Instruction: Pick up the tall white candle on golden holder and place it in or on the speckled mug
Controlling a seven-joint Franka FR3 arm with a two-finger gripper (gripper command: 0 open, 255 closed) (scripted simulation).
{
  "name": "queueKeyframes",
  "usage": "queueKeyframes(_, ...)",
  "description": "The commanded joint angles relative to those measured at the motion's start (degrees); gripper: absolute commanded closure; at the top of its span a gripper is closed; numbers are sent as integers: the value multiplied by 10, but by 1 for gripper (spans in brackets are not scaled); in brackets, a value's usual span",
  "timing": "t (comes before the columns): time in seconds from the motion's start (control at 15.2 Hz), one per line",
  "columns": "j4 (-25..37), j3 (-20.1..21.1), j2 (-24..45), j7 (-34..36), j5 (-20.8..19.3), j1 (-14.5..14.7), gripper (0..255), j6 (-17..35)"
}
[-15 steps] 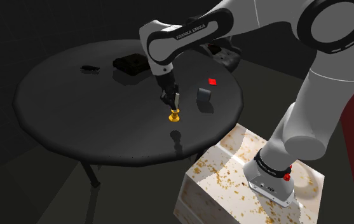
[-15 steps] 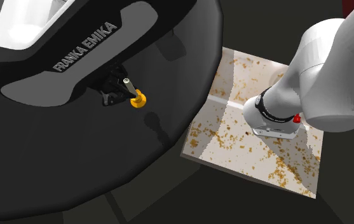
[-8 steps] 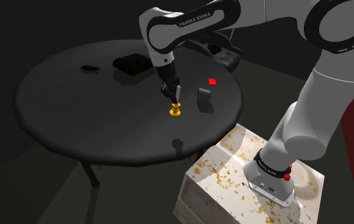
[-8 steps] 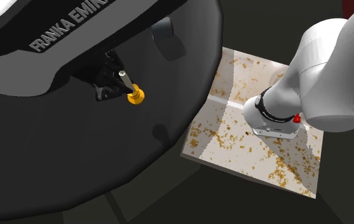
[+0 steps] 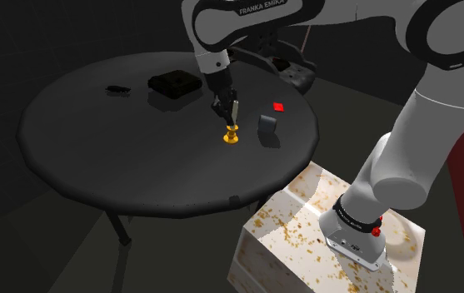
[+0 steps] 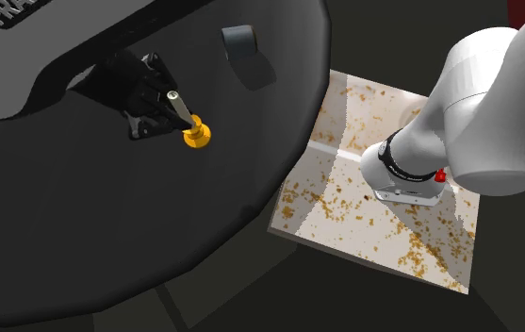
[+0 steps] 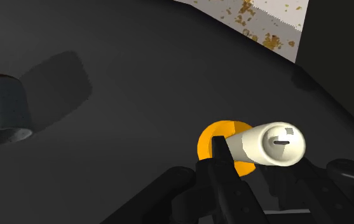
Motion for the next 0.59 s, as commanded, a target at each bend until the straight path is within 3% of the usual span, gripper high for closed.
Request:
queueKeyframes(0.0, 13, 0, -3, 0, 0, 0, 255, -16)
queueKeyframes(0.53, 63, 0, -10, -1, 1, 0, 255, -74)
